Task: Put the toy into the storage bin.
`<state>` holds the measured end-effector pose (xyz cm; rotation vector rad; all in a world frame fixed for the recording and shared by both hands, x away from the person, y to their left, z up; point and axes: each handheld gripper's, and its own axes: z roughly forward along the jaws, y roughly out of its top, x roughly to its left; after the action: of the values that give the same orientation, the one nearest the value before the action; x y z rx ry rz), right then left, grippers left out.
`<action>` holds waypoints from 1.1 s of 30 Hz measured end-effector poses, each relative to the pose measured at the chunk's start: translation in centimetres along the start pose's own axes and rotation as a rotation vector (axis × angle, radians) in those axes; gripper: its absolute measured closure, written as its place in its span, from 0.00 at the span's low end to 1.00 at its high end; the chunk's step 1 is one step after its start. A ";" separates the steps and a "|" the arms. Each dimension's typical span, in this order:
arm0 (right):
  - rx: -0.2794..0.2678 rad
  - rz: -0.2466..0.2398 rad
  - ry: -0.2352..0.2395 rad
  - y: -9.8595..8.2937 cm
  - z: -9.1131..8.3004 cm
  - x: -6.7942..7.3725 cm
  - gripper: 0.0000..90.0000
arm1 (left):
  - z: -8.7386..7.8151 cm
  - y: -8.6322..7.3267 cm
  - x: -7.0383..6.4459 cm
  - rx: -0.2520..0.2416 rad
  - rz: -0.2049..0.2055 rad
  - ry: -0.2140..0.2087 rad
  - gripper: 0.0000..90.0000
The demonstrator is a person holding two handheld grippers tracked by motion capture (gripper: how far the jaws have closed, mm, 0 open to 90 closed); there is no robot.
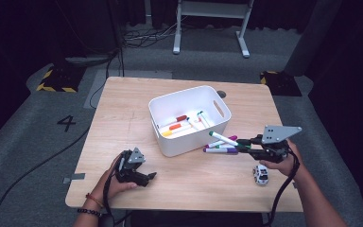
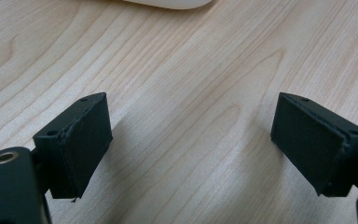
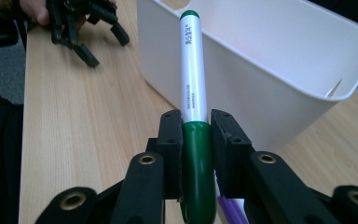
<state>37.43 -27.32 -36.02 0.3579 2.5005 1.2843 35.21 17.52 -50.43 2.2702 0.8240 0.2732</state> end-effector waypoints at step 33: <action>0.106 0.007 -0.026 8.3 8.4 -7.7 0.83 | 0.0 0.0 0.0 0.000 0.000 0.000 0.14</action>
<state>48.36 -19.12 -32.65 0.4053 2.5542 1.1445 35.20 17.52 -50.43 2.2699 0.8243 0.2728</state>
